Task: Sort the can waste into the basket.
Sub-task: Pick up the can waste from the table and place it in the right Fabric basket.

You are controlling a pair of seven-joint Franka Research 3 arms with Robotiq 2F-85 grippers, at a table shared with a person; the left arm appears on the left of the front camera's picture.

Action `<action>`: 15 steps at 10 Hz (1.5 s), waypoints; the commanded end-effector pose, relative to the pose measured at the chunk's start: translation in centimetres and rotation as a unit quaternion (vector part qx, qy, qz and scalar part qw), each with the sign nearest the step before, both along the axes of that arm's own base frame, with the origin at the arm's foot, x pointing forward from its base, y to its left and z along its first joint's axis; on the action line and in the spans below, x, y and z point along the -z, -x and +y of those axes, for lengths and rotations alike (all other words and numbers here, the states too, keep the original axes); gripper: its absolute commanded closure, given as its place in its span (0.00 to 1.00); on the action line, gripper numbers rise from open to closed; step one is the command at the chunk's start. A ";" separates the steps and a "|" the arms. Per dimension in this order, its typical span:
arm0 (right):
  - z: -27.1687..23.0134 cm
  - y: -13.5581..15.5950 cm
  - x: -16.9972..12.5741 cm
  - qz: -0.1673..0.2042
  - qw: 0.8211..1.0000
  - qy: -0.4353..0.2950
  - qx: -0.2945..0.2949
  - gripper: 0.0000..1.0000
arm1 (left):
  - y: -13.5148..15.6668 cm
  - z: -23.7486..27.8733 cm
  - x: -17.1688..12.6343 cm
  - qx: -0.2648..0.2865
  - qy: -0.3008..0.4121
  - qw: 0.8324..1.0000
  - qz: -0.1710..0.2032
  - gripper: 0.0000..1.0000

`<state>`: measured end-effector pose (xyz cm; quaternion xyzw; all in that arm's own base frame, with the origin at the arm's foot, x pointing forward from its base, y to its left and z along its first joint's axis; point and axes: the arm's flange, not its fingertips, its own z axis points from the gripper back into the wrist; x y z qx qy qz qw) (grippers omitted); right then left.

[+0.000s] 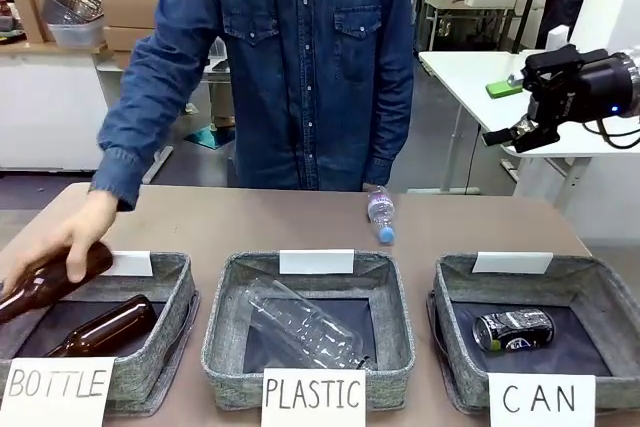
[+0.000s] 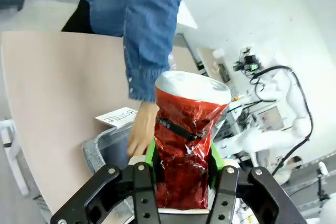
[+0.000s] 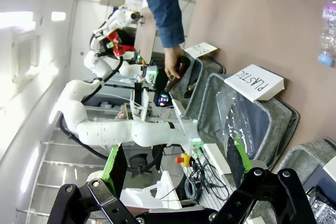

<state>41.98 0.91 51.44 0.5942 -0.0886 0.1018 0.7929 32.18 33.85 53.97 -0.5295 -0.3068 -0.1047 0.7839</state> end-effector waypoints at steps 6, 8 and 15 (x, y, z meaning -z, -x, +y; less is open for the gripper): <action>-0.1 0.1 -0.1 -0.008 1.000 0.003 -0.007 0.00 | -4.0 -1.6 1.1 0.043 0.013 0.999 0.016 1.00; -0.1 0.1 -0.1 -0.008 1.000 0.003 -0.007 0.00 | -4.1 -1.8 1.3 0.059 0.015 0.998 0.015 1.00; -2.6 -0.1 -1.3 -0.004 0.999 0.011 0.046 0.00 | -10.9 -26.7 2.3 0.336 -0.132 0.932 -0.023 1.00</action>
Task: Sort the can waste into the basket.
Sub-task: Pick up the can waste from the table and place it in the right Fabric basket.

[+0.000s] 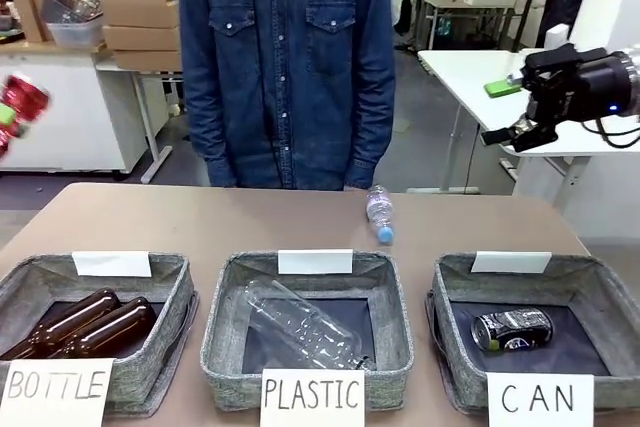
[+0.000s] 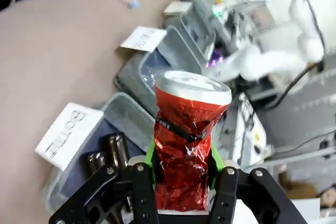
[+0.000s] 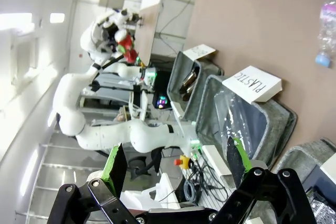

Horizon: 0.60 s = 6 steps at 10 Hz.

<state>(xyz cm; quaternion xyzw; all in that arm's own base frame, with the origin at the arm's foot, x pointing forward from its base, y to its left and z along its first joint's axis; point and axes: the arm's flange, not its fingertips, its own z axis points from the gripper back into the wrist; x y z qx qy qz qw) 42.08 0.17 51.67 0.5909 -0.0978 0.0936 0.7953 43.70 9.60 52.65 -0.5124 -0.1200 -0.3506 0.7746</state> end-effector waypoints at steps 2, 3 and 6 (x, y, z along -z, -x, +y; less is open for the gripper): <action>-6.0 1.3 -3.3 -0.007 0.995 -0.002 0.100 0.00 | 1.4 -10.1 1.7 0.137 -0.029 0.984 -0.114 1.00; -7.9 2.4 -4.2 -0.009 0.994 0.002 0.111 0.00 | 2.0 -13.3 1.8 0.148 -0.018 0.976 -0.156 1.00; -10.5 6.5 -5.0 -0.061 0.980 0.061 0.177 0.00 | 6.1 -21.6 1.9 0.180 -0.002 0.949 -0.258 1.00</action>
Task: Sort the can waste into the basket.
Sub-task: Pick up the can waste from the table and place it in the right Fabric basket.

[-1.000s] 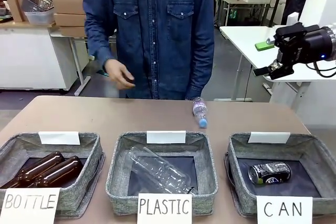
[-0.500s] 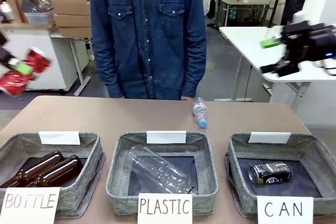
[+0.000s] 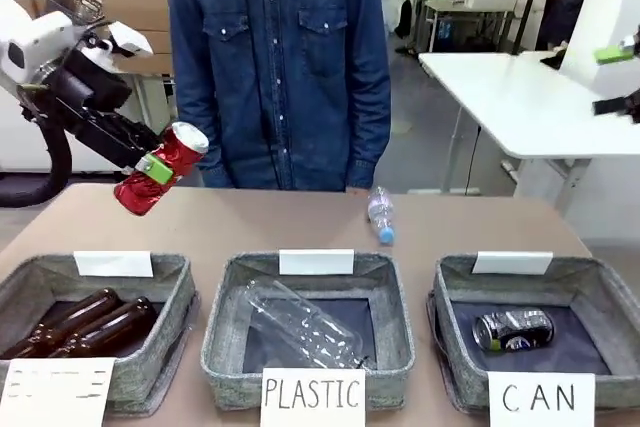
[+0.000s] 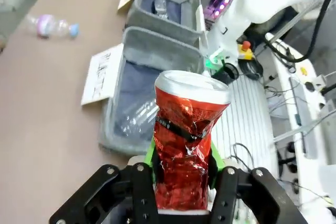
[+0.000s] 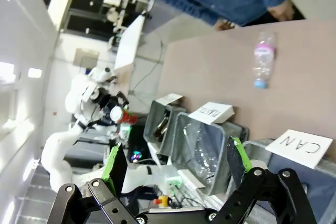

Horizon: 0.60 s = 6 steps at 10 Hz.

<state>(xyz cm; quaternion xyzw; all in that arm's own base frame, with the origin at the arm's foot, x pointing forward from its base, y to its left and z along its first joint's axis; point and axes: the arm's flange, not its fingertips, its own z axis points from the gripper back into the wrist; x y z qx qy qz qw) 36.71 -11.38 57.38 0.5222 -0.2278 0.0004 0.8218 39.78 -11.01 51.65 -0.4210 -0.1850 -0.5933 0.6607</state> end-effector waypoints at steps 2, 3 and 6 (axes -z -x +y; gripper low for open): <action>-1.3 3.8 1.6 -0.011 1.000 0.015 0.006 0.00 | 6.0 -2.9 2.7 0.006 0.037 0.998 -0.056 1.00; -2.1 4.5 2.2 -0.009 1.000 0.004 0.010 0.00 | 8.3 -2.9 3.7 -0.053 0.063 0.988 -0.131 1.00; -0.8 2.4 0.4 -0.008 1.000 0.008 0.014 0.00 | 5.5 -3.2 2.3 -0.011 0.031 0.997 -0.065 1.00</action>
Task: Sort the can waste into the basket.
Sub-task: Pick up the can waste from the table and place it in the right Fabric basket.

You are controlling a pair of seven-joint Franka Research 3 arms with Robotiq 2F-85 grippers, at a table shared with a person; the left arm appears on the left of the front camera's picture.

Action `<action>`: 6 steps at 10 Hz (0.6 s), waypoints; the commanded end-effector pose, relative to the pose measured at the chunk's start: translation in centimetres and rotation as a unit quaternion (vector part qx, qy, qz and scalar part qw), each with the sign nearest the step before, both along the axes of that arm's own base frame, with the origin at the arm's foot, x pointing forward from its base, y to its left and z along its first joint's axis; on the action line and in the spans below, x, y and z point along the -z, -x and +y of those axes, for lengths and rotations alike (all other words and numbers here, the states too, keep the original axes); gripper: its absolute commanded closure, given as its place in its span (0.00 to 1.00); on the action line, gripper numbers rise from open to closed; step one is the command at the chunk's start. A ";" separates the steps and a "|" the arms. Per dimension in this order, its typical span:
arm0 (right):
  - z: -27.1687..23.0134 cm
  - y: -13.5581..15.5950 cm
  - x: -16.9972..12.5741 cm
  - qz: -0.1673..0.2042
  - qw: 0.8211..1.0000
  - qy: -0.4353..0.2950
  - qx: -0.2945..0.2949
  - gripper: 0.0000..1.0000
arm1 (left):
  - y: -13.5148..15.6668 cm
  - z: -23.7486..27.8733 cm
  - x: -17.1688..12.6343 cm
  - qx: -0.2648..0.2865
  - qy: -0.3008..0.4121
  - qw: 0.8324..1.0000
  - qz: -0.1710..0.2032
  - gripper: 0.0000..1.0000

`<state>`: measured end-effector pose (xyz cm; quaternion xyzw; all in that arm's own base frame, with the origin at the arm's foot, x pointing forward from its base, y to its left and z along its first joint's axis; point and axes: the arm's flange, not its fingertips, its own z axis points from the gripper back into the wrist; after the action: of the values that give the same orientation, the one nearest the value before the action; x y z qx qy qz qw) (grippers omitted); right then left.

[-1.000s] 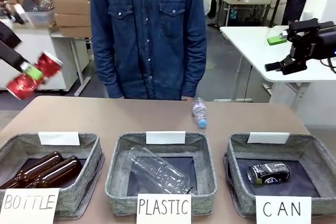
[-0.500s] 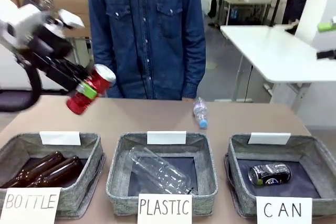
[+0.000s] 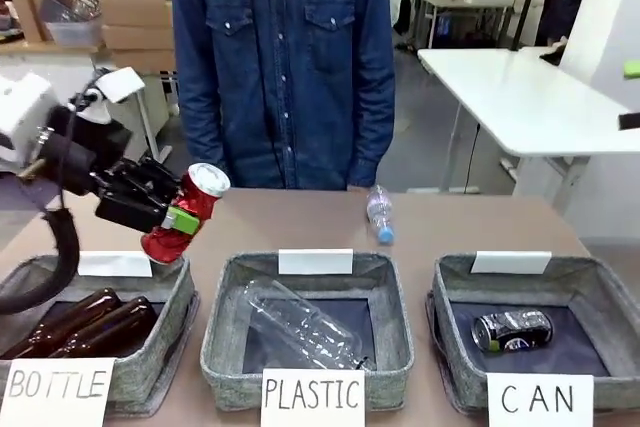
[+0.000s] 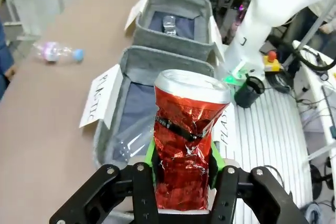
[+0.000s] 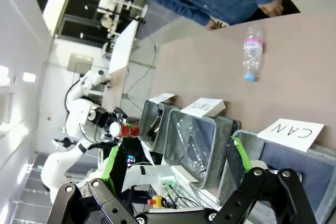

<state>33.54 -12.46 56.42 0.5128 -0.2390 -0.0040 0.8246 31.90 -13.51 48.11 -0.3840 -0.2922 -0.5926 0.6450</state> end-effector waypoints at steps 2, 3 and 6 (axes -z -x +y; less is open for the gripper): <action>0.2 -0.8 -0.6 -0.002 1.000 0.000 0.002 0.00 | -2.4 -0.7 -1.3 0.032 -0.017 0.999 0.030 1.00; 0.2 -0.8 -0.6 -0.002 1.000 0.000 0.002 0.00 | -0.9 -0.4 -0.3 0.015 -0.004 1.000 0.010 0.61; -4.8 1.8 -2.1 -0.010 0.998 0.000 0.068 0.00 | -0.8 -20.4 -5.2 0.117 -0.081 0.986 -0.091 0.61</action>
<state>32.79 -14.94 57.71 0.5018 -0.2673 -0.0248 0.8222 30.67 -28.24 52.24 -0.3427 -0.2554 -0.6862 0.5886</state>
